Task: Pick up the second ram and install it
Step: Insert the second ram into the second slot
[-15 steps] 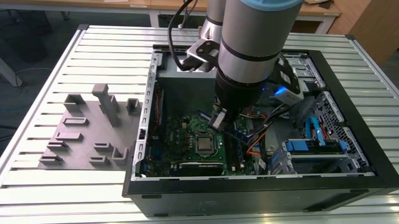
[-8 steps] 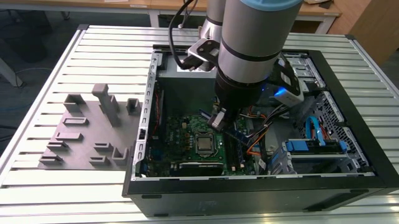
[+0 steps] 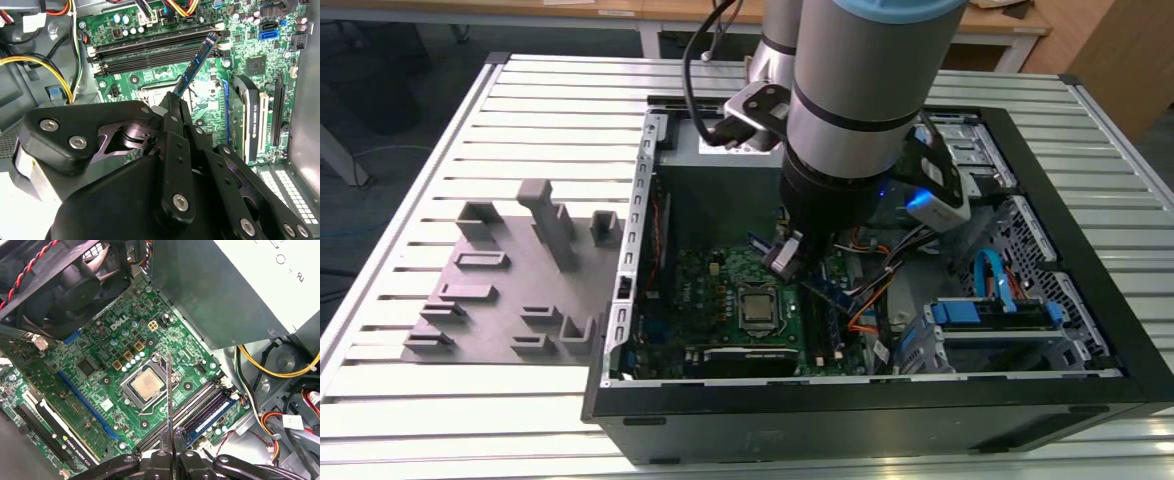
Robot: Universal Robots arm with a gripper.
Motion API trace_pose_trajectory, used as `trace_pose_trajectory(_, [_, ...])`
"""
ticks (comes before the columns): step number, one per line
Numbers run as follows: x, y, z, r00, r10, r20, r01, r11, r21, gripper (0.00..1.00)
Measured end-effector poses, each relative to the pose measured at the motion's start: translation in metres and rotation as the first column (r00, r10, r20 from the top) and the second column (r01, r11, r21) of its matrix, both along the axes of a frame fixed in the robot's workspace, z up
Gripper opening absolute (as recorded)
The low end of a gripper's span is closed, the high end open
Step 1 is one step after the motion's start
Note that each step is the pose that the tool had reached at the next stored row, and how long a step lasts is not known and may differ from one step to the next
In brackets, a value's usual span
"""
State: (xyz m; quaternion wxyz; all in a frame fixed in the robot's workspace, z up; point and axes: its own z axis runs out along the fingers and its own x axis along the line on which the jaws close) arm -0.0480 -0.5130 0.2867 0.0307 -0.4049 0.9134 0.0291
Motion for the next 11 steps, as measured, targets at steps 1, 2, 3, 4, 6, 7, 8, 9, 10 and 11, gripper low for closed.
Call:
trace_pose_trajectory(1, [0.0000,0.0000,0.0000,1.0000,-0.004,0.0000,0.004,1.0000,0.0000,0.10])
trace_pose_trajectory(2, [0.0000,0.0000,0.0000,1.0000,-0.006,0.0000,0.006,1.0000,0.0000,0.10])
trace_pose_trajectory(3, [0.0000,0.0000,0.0000,1.0000,-0.008,0.0000,0.008,1.0000,0.0000,0.10])
trace_pose_trajectory(4, [0.0000,0.0000,0.0000,0.9999,-0.011,0.0001,0.011,0.9999,0.0001,0.10])
trace_pose_trajectory(6, [0.0000,0.0000,0.0000,0.9999,-0.015,0.0000,0.015,0.9999,0.0000,0.10])
trace_pose_trajectory(7, [0.0000,0.0000,0.0000,0.9999,-0.016,0.0000,0.016,0.9999,0.0000,0.10])
trace_pose_trajectory(8, [0.0000,0.0000,0.0000,0.9999,-0.017,0.0000,0.017,0.9999,0.0000,0.10])
trace_pose_trajectory(9, [0.0000,0.0000,0.0000,0.9998,-0.018,0.0000,0.018,0.9998,0.0000,0.10])
trace_pose_trajectory(10, [0.0000,0.0000,0.0000,0.9998,-0.019,0.0000,0.019,0.9998,0.0001,0.10])
trace_pose_trajectory(11, [0.0000,0.0000,0.0000,0.9998,-0.021,0.0000,0.021,0.9998,0.0000,0.10])
